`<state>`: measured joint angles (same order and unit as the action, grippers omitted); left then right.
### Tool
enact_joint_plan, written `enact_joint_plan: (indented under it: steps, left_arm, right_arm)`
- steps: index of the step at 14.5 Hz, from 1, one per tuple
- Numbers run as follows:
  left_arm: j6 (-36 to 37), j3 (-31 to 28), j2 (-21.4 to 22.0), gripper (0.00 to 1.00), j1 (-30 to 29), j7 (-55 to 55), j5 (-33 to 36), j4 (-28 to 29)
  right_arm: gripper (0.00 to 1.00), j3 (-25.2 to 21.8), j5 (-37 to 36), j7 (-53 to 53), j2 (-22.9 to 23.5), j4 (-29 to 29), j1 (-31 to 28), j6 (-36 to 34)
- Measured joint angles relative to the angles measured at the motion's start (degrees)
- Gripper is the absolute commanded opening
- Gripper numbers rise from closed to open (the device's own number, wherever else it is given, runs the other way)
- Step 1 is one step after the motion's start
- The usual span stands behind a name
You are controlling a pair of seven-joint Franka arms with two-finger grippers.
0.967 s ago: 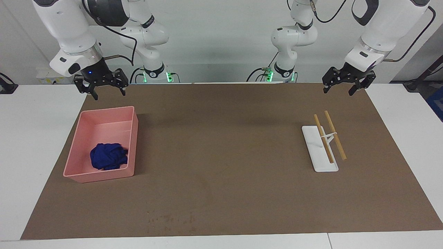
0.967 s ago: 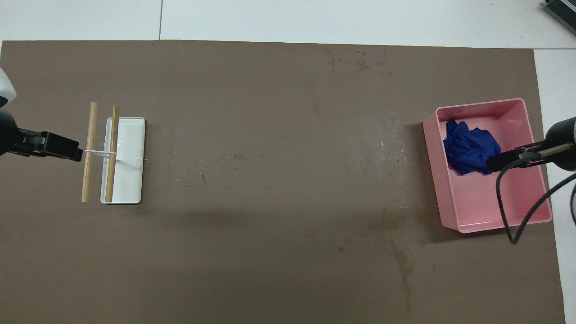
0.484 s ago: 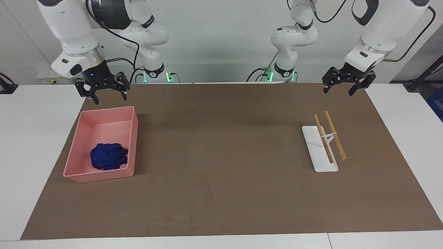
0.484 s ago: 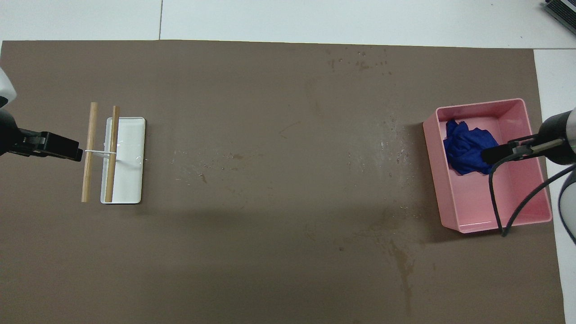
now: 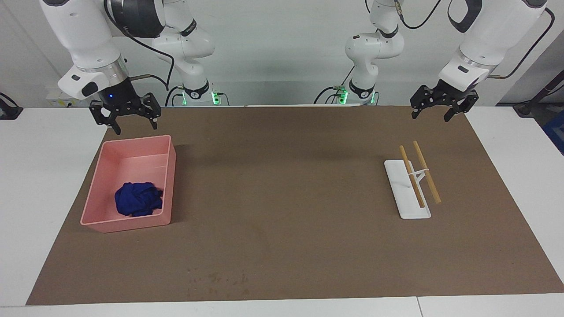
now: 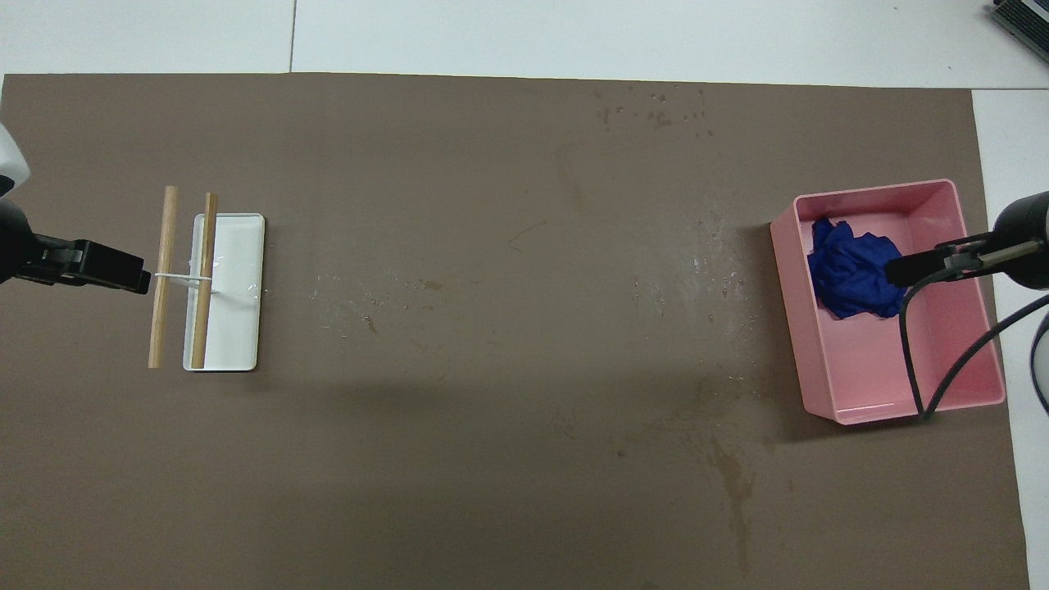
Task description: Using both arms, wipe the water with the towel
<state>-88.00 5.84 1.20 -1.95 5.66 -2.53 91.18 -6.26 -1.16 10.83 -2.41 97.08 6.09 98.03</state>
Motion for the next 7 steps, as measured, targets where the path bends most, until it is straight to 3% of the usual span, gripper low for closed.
enact_joint_plan:
  steps: [3,7]
  left_arm:
    - [0.0,0.0,0.0,1.0,0.0,0.0,0.0,0.0]
    - [0.0,0.0,0.0,1.0,0.0,0.0,0.0,0.0]
  right_arm:
    - [1.0,7.14,0.02,0.0,0.12,-0.04,-7.24,0.01]
    - [1.0,8.24,0.02,0.0,0.12,0.01,-8.3,0.01]
